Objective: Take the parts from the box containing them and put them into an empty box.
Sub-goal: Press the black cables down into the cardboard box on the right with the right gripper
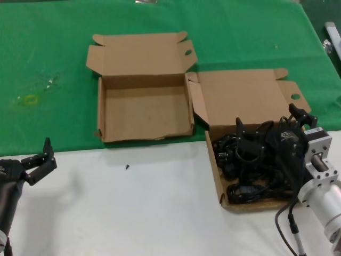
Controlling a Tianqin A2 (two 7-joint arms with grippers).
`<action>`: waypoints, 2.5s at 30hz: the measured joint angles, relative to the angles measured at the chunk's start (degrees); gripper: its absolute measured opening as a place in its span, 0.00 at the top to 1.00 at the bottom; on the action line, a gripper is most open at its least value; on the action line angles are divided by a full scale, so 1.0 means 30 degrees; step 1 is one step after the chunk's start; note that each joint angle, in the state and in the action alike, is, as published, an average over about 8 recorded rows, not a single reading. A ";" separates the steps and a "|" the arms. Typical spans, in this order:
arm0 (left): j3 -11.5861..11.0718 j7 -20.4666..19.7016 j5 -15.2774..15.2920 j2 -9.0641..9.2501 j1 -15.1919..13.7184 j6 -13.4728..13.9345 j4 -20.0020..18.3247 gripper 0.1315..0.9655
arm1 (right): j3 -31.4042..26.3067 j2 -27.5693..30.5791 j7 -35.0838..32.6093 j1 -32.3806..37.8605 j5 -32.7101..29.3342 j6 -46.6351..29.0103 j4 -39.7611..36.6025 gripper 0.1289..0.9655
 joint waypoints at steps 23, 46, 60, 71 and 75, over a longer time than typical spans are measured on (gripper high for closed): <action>0.0000 0.0000 0.0000 0.0000 0.0000 0.0000 0.0000 0.00 | 0.0000 0.0000 0.0000 0.0000 0.0000 0.0000 0.0000 0.00; 0.0001 0.0000 0.0001 0.0000 0.0000 0.0000 0.0000 0.24 | -0.2336 0.4462 0.0975 0.0636 0.1543 0.0880 0.0231 0.00; 0.0001 0.0000 0.0001 0.0000 0.0000 0.0000 0.0000 0.55 | -0.4320 1.0607 0.2272 0.3835 0.1759 -0.6049 -0.0721 0.00; 0.0001 -0.0001 0.0001 0.0000 0.0000 0.0000 0.0000 0.82 | -0.5150 1.1554 -0.1115 0.8065 0.0441 -1.3445 -0.3570 0.00; 0.0001 -0.0001 0.0001 0.0000 0.0000 0.0000 0.0000 0.90 | -0.5554 1.1473 -0.2419 0.9447 -0.0100 -1.5480 -0.4811 0.00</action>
